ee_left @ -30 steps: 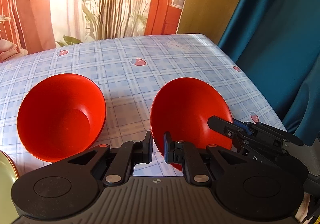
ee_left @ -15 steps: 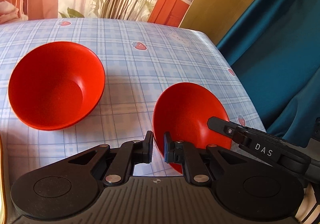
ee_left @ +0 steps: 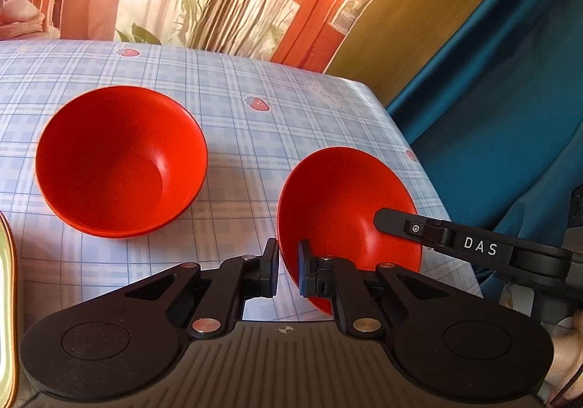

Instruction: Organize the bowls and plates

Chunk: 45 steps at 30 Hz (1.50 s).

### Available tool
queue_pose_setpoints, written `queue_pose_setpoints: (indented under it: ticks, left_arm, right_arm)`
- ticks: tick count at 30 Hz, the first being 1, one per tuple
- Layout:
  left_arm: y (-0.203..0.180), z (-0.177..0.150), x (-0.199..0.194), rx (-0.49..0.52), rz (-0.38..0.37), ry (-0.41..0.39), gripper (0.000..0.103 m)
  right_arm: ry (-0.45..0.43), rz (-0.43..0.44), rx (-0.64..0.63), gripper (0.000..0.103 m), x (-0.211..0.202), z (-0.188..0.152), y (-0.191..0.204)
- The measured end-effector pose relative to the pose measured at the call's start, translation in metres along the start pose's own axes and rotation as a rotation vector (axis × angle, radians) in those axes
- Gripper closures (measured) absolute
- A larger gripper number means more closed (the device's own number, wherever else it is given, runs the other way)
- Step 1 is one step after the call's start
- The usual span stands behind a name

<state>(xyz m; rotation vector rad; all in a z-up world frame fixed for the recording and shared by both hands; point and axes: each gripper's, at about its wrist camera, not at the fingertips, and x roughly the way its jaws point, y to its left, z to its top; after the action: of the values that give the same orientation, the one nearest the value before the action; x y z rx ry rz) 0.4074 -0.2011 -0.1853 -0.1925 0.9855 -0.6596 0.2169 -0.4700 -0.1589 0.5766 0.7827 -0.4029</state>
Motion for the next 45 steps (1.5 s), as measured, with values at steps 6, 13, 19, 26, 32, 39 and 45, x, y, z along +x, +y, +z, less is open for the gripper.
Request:
queue_pose_setpoints:
  ticks: [6, 13, 19, 26, 32, 39, 45]
  left_arm:
    - [0.014, 0.015, -0.036, -0.016, -0.010, -0.085, 0.091]
    - [0.047, 0.033, -0.069, -0.059, 0.027, -0.172, 0.091]
    - [0.072, 0.041, -0.082, -0.080, 0.075, -0.201, 0.091]
    - [0.092, 0.041, -0.085, -0.084, 0.123, -0.194, 0.091]
    - [0.097, 0.041, -0.081, -0.078, 0.130, -0.183, 0.091]
    - [0.097, 0.041, -0.077, -0.068, 0.138, -0.173, 0.091]
    - [0.102, 0.041, -0.076, -0.092, 0.137, -0.174, 0.091]
  right_arm:
    - [-0.026, 0.015, -0.064, 0.098, -0.008, 0.023, 0.033]
    - [-0.037, 0.074, -0.119, 0.098, 0.006, 0.041, 0.082]
    - [-0.041, 0.104, -0.164, 0.097, 0.030, 0.046, 0.116]
    - [-0.013, 0.111, -0.193, 0.097, 0.060, 0.042, 0.140]
    - [-0.004, 0.093, -0.226, 0.096, 0.072, 0.036, 0.147]
    - [-0.014, 0.064, -0.253, 0.095, 0.075, 0.032, 0.146]
    - [-0.015, 0.036, -0.257, 0.091, 0.078, 0.030, 0.140]
